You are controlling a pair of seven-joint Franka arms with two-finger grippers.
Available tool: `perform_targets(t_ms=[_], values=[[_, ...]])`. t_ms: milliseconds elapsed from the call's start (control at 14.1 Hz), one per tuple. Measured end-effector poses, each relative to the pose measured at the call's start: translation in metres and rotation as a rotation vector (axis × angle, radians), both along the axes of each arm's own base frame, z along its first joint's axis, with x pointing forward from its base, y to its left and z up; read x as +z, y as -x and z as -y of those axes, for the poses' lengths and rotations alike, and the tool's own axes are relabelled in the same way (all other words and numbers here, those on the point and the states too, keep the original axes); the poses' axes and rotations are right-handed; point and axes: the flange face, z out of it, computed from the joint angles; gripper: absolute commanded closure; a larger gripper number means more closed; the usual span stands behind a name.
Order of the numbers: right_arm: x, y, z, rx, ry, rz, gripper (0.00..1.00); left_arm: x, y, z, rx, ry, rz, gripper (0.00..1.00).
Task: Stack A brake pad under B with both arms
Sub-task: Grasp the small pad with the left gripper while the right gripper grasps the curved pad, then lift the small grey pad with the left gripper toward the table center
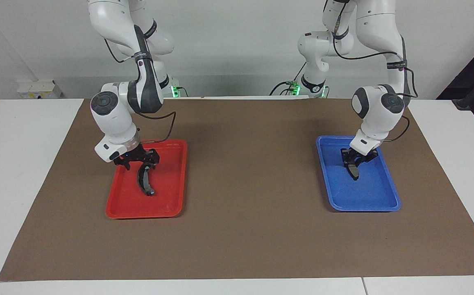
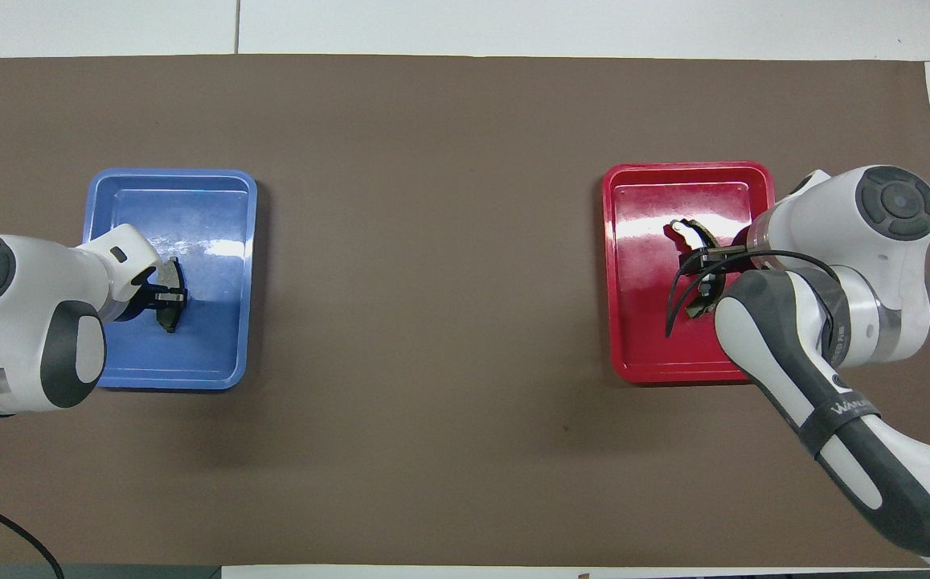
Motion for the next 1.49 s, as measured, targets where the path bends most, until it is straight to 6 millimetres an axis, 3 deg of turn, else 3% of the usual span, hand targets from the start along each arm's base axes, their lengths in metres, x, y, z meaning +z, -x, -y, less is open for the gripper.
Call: perform_targets(t_ms=[284,568,710,923,1136,1278,1491], values=[[-0.024,-0.004,0.000,0.005,-0.003,0.000,0.01,0.013,-0.010,0.000,0.000,0.000,0.007,0.99],[-0.041,-0.005,0.002,0.027,-0.004,-0.012,0.11,0.079,-0.044,0.007,-0.002,0.008,-0.012,0.99],[-0.042,-0.005,0.002,0.029,-0.003,-0.013,0.14,0.111,-0.056,0.032,0.002,0.039,0.017,0.99],[-0.042,-0.005,0.003,0.028,-0.003,-0.013,0.20,0.132,-0.053,0.119,0.028,0.076,0.051,0.99],[-0.044,-0.005,0.004,0.027,-0.003,-0.017,0.23,0.136,-0.025,0.220,0.045,0.106,0.049,0.99],[-0.045,-0.005,0.005,0.025,-0.003,-0.019,0.27,0.131,-0.002,0.284,0.065,0.087,0.053,0.99],[-0.046,-0.005,0.010,0.036,-0.003,-0.021,0.31,0.102,0.028,0.372,0.098,0.058,0.086,0.99]])
